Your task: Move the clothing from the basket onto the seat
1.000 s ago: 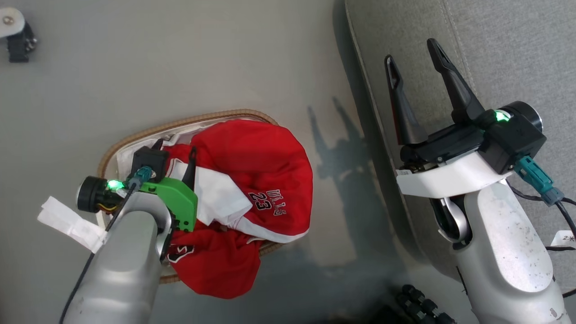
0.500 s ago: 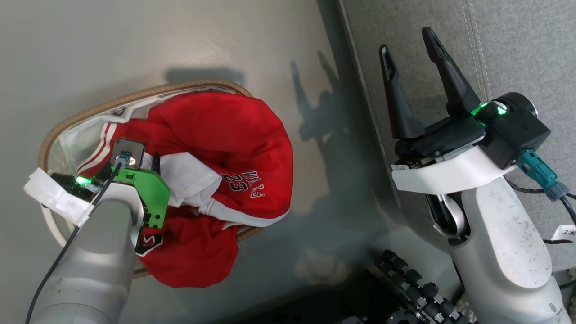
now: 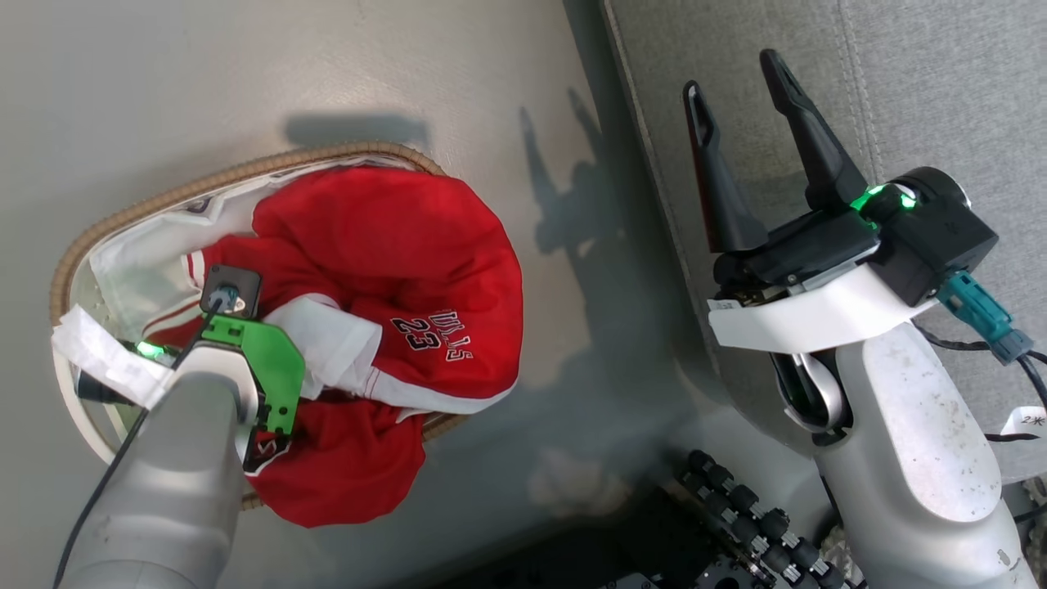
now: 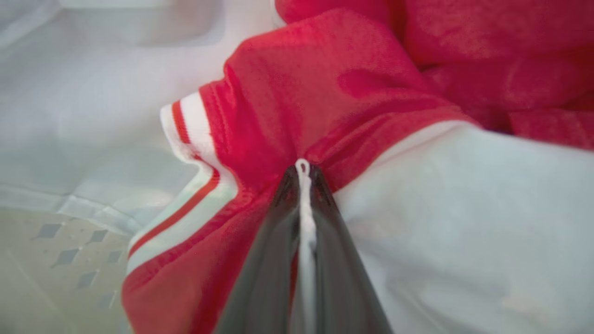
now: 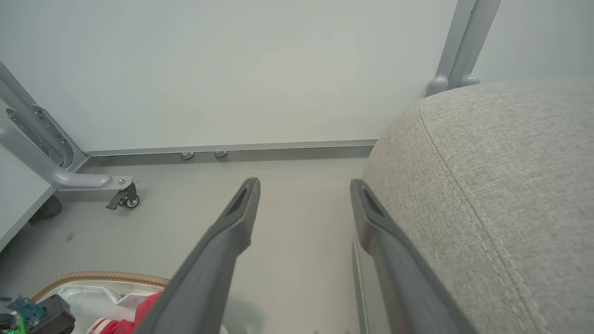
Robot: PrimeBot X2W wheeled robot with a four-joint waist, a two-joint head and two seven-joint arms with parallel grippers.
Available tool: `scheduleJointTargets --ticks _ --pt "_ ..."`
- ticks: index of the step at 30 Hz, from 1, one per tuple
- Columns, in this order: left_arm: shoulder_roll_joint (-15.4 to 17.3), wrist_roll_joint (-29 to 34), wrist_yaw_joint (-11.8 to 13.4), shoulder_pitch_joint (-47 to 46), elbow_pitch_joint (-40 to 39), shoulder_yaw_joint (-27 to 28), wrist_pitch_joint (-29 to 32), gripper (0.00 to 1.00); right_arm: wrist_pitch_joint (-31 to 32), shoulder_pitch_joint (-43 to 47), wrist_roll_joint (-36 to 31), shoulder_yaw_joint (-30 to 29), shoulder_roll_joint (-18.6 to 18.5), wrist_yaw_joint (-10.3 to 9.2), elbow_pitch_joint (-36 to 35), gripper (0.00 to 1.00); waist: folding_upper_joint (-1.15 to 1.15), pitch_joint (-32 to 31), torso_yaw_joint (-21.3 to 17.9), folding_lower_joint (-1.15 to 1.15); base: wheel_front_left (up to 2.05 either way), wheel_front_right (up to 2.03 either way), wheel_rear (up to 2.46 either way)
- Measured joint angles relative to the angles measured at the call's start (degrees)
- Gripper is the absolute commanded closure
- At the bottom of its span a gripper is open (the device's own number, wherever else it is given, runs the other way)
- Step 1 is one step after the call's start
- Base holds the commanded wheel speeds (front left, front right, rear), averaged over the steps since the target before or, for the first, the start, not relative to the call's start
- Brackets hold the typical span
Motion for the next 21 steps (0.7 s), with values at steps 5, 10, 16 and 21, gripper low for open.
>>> scheduleJointTargets --ticks 5,10,16,21 --pt "-1.19 -1.77 -0.67 2.16 0.15 0.36 -2.70 1.00 0.00 0.01 0.21 -0.57 0.01 0.00 0.86 0.00 0.00 -2.43 0.08 0.00 0.00 0.00 0.00" --pt "-3.16 -3.39 -1.34 4.63 0.15 0.75 -6.39 1.00 0.00 1.40 -0.98 -0.36 0.04 0.00 2.53 0.00 0.00 -6.14 0.64 0.00 0.00 0.00 0.00" --pt "-4.83 -5.93 -1.82 8.29 -0.38 1.24 -9.75 1.00 0.00 4.11 -2.00 -0.71 0.05 0.00 4.54 0.00 0.00 -11.85 1.76 -0.01 0.00 0.00 0.00" --pt "-5.67 -8.10 -2.09 12.33 -4.59 1.47 -10.79 1.00 0.00 6.82 -3.68 -1.51 0.07 0.00 6.21 0.00 0.00 -18.04 3.10 -0.01 0.00 0.00 0.00"
